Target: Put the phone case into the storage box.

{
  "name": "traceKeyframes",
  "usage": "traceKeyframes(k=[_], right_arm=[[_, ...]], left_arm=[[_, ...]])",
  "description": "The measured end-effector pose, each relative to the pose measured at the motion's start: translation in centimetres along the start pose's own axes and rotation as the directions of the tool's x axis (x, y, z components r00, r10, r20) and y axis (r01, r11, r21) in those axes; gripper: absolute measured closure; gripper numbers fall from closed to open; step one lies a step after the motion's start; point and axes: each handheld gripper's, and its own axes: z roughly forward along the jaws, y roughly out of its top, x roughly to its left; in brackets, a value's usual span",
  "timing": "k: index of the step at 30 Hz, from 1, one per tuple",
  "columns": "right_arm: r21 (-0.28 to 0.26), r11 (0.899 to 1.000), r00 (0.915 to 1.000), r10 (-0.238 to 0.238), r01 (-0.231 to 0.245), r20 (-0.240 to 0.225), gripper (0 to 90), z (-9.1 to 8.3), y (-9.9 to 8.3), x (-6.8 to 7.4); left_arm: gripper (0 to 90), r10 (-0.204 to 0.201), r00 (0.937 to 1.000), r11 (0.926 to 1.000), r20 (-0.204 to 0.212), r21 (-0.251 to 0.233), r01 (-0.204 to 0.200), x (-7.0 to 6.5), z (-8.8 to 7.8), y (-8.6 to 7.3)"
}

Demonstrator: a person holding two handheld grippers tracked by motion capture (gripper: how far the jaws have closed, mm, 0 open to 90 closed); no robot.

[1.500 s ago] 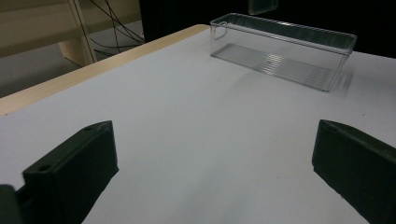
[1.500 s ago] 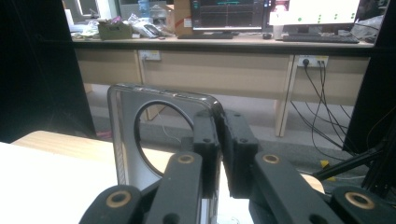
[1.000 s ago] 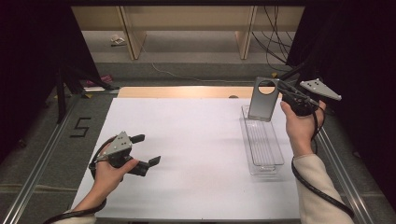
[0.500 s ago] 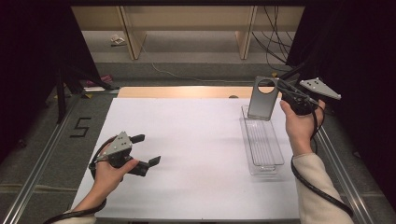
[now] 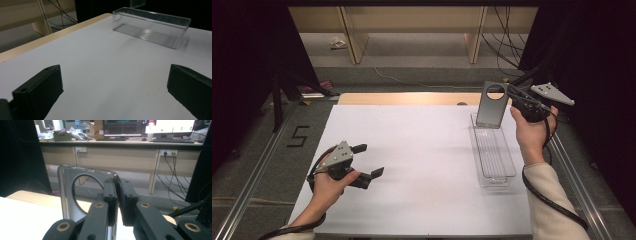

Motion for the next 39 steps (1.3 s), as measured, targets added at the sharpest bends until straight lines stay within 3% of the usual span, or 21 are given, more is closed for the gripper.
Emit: traceKeyframes(k=[39], right_arm=[[0.003, 1.000, 0.9999, -0.006, 0.006, 0.011, 85.0, 0.58, -0.17, -0.28]], left_arm=[[0.0, -0.001, 1.0000, 1.0000, -0.002, -0.002, 0.001, -0.01, -0.03, 0.00]])
